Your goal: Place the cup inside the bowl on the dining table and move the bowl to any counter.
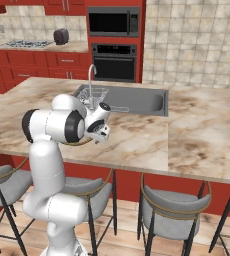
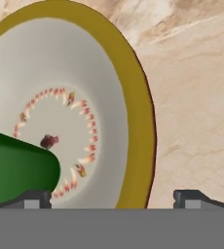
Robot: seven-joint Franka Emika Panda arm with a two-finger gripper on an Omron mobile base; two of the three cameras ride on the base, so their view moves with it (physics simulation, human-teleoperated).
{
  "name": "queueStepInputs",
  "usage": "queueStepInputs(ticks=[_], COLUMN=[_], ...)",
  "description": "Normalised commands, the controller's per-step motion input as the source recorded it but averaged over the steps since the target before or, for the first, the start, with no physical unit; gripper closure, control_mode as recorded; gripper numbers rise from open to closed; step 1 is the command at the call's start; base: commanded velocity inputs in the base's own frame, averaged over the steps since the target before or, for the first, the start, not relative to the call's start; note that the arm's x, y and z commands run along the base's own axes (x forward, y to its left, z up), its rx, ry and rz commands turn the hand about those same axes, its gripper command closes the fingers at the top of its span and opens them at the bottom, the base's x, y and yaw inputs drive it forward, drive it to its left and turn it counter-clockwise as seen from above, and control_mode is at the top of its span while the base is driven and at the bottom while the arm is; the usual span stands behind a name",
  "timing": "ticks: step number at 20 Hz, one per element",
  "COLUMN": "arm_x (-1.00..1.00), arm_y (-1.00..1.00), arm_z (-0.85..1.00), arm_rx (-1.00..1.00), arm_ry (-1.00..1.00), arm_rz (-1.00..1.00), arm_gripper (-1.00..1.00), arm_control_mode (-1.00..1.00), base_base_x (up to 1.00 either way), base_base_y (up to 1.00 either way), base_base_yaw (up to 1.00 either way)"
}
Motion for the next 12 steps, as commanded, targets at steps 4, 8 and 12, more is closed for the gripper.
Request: queueStepInputs(ticks=[4,8,12], arm_x=[0.00,0.00,0.00], arm_y=[0.09,0.08,0.14], arm_z=[-0.04,0.00,0.00], arm_rx=[0.00,0.00,0.00], arm_ry=[0.00,0.00,0.00], arm_rz=[0.00,0.00,0.00], arm_gripper=[-1.00,-1.00,-1.00], arm_control_mode=[-1.00,-1.00,-1.00], base_base_x=[0.00,0.00,0.00], base_base_y=[0.00,0.00,0.00], base_base_yaw=[0.00,0.00,0.00])
